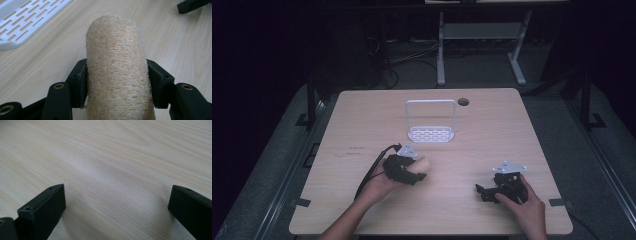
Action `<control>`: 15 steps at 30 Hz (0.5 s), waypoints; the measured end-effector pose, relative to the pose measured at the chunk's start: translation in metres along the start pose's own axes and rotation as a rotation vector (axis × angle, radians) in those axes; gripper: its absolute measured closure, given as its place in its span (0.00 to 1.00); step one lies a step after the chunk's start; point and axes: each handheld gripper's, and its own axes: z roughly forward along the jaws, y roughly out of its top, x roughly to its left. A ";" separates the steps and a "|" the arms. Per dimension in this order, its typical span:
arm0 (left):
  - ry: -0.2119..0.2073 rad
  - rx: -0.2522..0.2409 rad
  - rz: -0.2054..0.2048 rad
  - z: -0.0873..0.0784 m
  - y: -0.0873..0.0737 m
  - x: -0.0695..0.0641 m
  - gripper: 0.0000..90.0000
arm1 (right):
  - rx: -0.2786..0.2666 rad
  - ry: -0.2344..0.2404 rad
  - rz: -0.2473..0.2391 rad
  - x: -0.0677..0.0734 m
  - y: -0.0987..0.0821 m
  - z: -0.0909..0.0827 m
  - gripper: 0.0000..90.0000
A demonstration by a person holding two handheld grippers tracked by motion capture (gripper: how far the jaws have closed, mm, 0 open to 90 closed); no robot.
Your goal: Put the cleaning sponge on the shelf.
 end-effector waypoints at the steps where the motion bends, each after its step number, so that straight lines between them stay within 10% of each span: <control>1: 0.001 -0.010 -0.006 0.001 0.001 0.001 0.46 | 0.000 0.000 0.000 0.000 0.000 0.000 0.01; 15: 0.018 -0.007 0.004 0.004 0.015 0.013 0.46 | 0.000 0.001 0.001 0.000 0.000 0.000 0.01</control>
